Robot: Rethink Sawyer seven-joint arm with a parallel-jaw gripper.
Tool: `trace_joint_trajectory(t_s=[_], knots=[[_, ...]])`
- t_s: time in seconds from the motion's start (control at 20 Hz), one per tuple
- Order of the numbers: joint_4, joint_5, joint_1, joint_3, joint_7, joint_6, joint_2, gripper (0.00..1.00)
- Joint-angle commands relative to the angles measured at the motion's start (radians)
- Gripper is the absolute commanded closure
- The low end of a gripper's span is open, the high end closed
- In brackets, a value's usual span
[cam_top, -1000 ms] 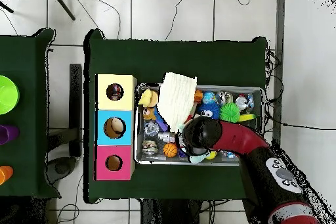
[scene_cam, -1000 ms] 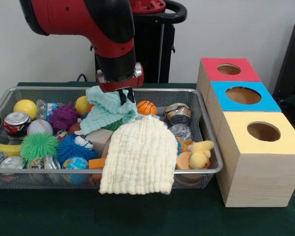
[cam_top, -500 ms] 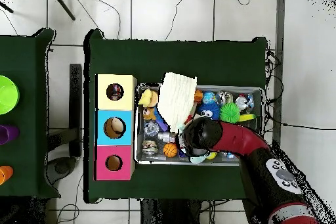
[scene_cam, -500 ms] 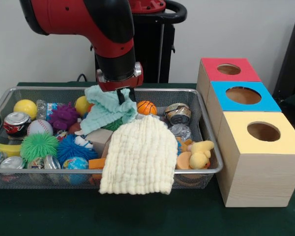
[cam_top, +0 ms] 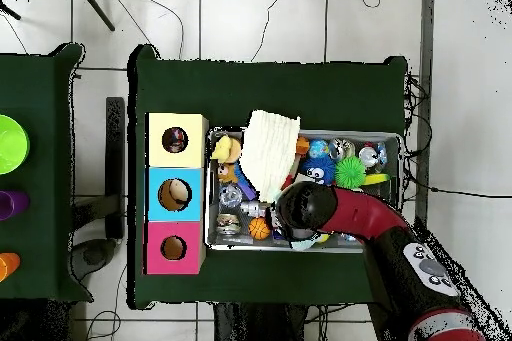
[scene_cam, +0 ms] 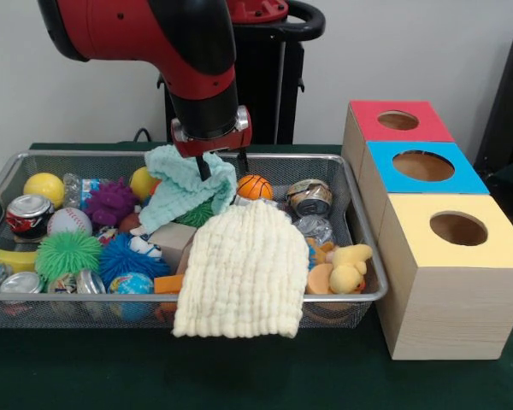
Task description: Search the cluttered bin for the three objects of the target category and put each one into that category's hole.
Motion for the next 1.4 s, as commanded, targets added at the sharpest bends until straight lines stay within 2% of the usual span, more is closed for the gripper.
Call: trace_joint_trajectory(t_s=[0.05,0.2,0.4,0.75,1.1,1.4], knots=[[0.023,0.031,-0.011,0.017,0.141,-0.074,0.024,0.0],[0.025,0.029,-0.014,0.019,0.138,-0.079,0.024,0.0],[-0.018,0.035,0.0,0.022,0.129,-0.032,0.011,0.0],[-0.156,0.076,0.04,0.027,0.118,0.169,-0.016,0.0],[-0.195,0.112,0.036,0.038,0.109,0.193,-0.01,0.0],[-0.249,0.108,0.065,0.018,0.109,0.269,-0.017,0.0]])
